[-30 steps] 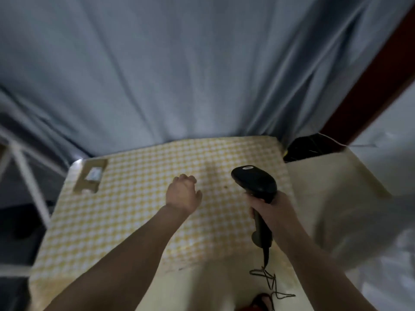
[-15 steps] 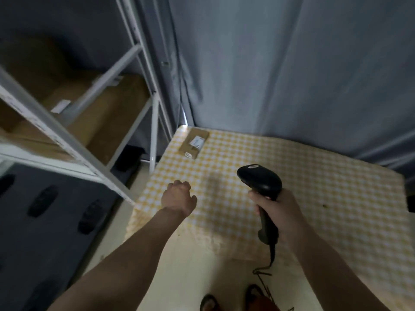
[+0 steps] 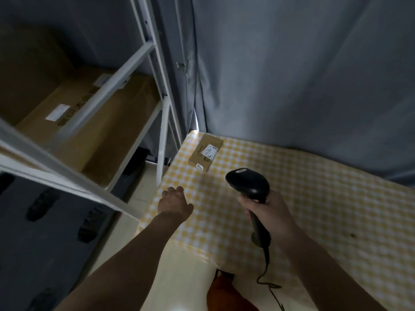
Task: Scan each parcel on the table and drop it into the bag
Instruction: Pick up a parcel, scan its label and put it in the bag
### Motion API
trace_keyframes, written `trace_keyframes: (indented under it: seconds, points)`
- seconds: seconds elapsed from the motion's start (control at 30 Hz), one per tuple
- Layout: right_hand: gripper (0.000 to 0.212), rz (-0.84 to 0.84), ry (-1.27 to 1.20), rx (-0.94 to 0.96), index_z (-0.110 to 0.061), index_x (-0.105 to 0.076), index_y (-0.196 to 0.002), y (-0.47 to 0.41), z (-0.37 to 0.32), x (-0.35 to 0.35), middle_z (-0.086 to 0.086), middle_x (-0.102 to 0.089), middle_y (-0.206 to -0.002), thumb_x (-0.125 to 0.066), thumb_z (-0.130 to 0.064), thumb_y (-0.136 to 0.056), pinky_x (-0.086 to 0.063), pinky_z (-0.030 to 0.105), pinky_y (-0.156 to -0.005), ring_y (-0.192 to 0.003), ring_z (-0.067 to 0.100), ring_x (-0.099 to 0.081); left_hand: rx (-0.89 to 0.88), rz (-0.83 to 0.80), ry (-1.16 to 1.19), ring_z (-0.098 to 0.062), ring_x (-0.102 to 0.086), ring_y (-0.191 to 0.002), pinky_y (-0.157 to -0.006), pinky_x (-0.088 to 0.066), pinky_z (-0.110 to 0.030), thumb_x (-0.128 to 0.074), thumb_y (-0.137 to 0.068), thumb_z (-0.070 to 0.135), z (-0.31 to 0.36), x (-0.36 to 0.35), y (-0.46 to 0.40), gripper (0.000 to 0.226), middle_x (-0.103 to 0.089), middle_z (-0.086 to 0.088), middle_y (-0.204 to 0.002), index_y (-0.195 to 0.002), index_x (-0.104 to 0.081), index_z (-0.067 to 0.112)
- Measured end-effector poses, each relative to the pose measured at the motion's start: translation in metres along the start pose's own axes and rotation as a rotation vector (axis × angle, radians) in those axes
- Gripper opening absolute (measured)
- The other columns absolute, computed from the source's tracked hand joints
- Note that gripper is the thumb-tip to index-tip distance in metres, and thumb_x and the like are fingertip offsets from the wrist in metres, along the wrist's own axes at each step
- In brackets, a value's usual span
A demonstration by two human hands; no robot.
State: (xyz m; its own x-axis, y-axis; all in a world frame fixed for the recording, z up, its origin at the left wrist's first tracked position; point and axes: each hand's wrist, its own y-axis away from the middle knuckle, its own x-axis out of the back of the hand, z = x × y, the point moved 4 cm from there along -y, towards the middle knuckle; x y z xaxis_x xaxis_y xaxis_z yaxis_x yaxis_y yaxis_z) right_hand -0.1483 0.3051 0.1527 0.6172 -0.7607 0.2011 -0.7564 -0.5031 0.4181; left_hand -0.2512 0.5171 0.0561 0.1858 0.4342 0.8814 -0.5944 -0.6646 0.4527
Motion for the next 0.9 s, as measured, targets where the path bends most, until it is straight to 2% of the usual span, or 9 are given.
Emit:
trace_keyframes:
  seconds: [0.07,0.2,0.33,0.57,0.77,0.83,0.9]
  points:
    - [0.02,0.019,-0.005,-0.016,0.0,-0.064,-0.069,-0.022,-0.002,0.0,0.012,-0.054,-0.056,-0.07,-0.013,-0.084,-0.042,0.027,-0.058,-0.053,0.02,-0.052,0.007,-0.031,-0.014,-0.028,-0.038,-0.129,-0.1,-0.042,-0.038,-0.061,-0.089,0.042,0.009,0.002,-0.027,0.065,-0.042,-0.011,-0.137,-0.141,-0.037,0.014]
    - [0.021,-0.008,-0.012,-0.056,0.012,-0.062,-0.076,-0.065,-0.003,-0.003,0.017,-0.051,-0.058,-0.067,-0.006,-0.085,-0.04,0.026,-0.054,-0.055,0.023,-0.048,0.033,-0.074,0.006,-0.029,-0.036,-0.129,-0.098,-0.043,-0.037,-0.064,-0.086,0.042,0.022,-0.002,-0.074,0.069,-0.039,-0.012,-0.138,-0.141,-0.035,0.013]
    - [0.018,0.013,-0.023,-0.105,0.007,-0.064,-0.076,-0.109,-0.003,-0.012,0.015,-0.055,-0.058,-0.07,-0.008,-0.083,-0.04,0.021,-0.049,-0.051,0.02,-0.05,0.058,-0.135,0.02,-0.03,-0.033,-0.131,-0.098,-0.042,-0.038,-0.067,-0.083,0.045,0.024,-0.012,-0.116,0.078,-0.036,-0.013,-0.14,-0.143,-0.03,0.01]
    - [0.018,0.087,-0.012,-0.202,0.005,-0.065,-0.08,-0.172,0.018,-0.035,0.016,-0.06,-0.061,-0.072,-0.011,-0.082,-0.043,0.033,-0.058,-0.057,0.025,-0.055,0.102,-0.169,0.084,-0.031,-0.032,-0.133,-0.099,-0.041,-0.038,-0.076,-0.075,0.048,0.032,-0.031,-0.204,0.091,-0.034,-0.014,-0.14,-0.141,-0.03,0.006]
    - [0.018,0.187,-0.031,-0.292,0.002,-0.066,-0.081,-0.219,0.047,-0.052,0.019,-0.062,-0.066,-0.072,-0.014,-0.083,-0.044,0.035,-0.059,-0.06,0.026,-0.057,0.065,-0.184,0.158,-0.031,-0.009,-0.146,-0.112,-0.031,-0.042,-0.077,-0.072,0.053,0.051,-0.073,-0.281,0.119,-0.008,-0.015,-0.157,-0.153,-0.004,0.006]
    - [0.016,0.213,-0.034,-0.319,-0.001,-0.066,-0.08,-0.231,0.059,-0.057,0.022,-0.064,-0.069,-0.072,-0.015,-0.082,-0.045,0.036,-0.06,-0.061,0.027,-0.058,0.076,-0.181,0.215,-0.03,-0.005,-0.148,-0.112,-0.03,-0.042,-0.075,-0.073,0.054,0.058,-0.088,-0.303,0.121,-0.003,-0.014,-0.159,-0.153,0.0,0.005]
    - [0.015,0.235,-0.032,-0.345,-0.004,-0.066,-0.078,-0.24,0.069,-0.063,0.024,-0.067,-0.072,-0.073,-0.016,-0.082,-0.045,0.035,-0.06,-0.062,0.028,-0.06,0.116,-0.126,0.26,-0.03,-0.008,-0.148,-0.112,-0.029,-0.043,-0.07,-0.075,0.059,0.065,-0.098,-0.322,0.119,-0.007,-0.015,-0.159,-0.153,0.0,0.002]
